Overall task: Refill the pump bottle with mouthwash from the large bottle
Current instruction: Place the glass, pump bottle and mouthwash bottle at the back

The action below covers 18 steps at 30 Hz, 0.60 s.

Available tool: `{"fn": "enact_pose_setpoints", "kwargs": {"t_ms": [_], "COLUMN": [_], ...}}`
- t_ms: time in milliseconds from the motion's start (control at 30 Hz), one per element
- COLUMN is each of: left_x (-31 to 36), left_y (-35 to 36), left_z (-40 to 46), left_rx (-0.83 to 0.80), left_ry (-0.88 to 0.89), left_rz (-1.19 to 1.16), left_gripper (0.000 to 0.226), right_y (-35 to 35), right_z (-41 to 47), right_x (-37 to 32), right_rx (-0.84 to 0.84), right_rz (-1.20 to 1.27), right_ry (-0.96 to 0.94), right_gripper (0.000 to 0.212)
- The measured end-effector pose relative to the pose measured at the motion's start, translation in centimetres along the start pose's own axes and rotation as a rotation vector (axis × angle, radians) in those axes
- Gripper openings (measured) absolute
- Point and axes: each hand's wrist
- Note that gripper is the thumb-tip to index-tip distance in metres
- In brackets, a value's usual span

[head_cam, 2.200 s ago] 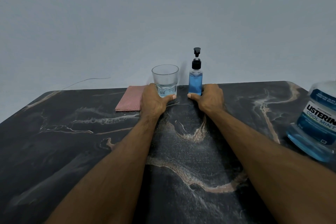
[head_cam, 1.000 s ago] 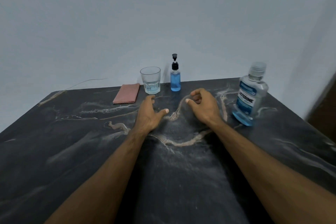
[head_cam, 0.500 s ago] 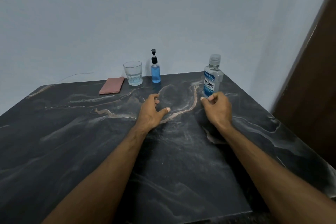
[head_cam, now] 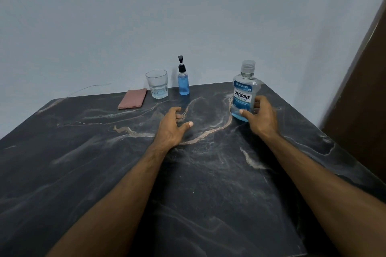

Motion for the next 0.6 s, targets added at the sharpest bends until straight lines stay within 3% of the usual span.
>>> {"fn": "enact_pose_setpoints", "kwargs": {"t_ms": [267, 467, 600], "left_x": [-1.2, -2.1, -2.5], "left_y": [-1.6, -2.5, -2.4], "left_z": [2.5, 5.5, 8.0], "left_rx": [-0.008, -0.014, -0.034], "left_ry": [-0.010, 0.012, -0.006], "left_rz": [0.028, 0.081, 0.087], "left_gripper": [0.056, 0.058, 0.065], "right_y": [1.7, 4.3, 6.4], "right_z": [3.3, 5.4, 7.8], "right_x": [-0.8, -2.1, -2.9], "right_rx": [-0.247, -0.179, -0.221], "right_rz": [0.149, 0.124, 0.153], "right_ry": [-0.020, -0.065, -0.082], "right_gripper": [0.046, 0.057, 0.057]}}
Point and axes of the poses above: each hand's wrist, its own z-axis towards the middle knuckle, its own y-axis out of the palm, x = y × z, and after that the axes turned 15 degrees about -z, right-handed
